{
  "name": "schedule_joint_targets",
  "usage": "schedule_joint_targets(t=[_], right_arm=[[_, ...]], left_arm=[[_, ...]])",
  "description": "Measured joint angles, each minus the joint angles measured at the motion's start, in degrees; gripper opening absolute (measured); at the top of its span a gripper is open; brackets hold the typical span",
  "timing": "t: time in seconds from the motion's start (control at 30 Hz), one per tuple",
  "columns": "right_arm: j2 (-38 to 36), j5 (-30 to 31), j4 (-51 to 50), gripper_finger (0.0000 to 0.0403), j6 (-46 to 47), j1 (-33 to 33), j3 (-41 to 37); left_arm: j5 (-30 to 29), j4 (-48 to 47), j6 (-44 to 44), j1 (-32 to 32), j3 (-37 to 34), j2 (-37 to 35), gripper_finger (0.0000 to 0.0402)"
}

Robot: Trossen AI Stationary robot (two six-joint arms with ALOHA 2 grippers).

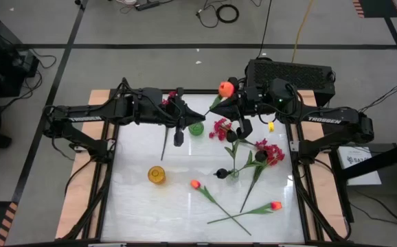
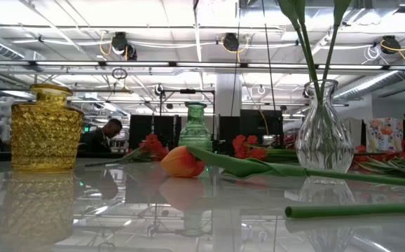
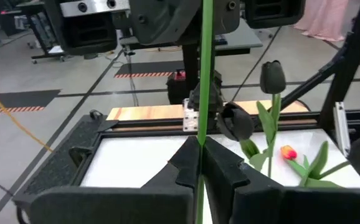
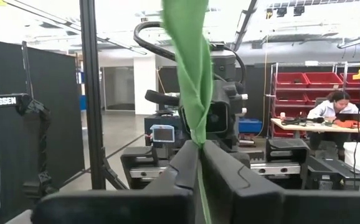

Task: Sort flowers into vase by color
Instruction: Put the top orange flower into the green vase

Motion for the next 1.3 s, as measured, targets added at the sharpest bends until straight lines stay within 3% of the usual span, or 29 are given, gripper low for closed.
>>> schedule_joint_targets(t=[0.13,0.3,0.53,0.8,1.0,1.3], right_arm=[[0.00,0.87,-0.15,0.0005,0.00,-0.02,0.00],[-0.52,3.36,-0.43,0.0001,-0.28,-0.02,0.00],[-4.58,4.58,-3.02,0.0001,-0.61,-2.37,-0.02],[-9.83,4.59,-13.51,0.0000,-2.33,-7.01,-0.02],[-12.98,4.60,-18.96,0.0000,-3.30,-8.86,-0.09],[-22.35,4.82,-24.96,0.0000,-3.19,-10.94,-0.14]], left_arm=[[-2.25,-0.24,-2.77,0.00,0.00,-0.02,0.0060],[-3.90,-3.26,-5.77,-0.36,0.00,-0.03,0.0139],[-18.74,-9.77,-7.36,-3.26,0.00,-0.04,0.0235],[-23.98,-18.90,-13.78,-8.32,-1.44,-0.11,0.0246],[-32.73,-19.56,-17.74,-12.88,-6.90,-0.73,0.0246],[-39.08,-16.69,-21.88,-17.43,-13.17,-0.73,0.0246]])
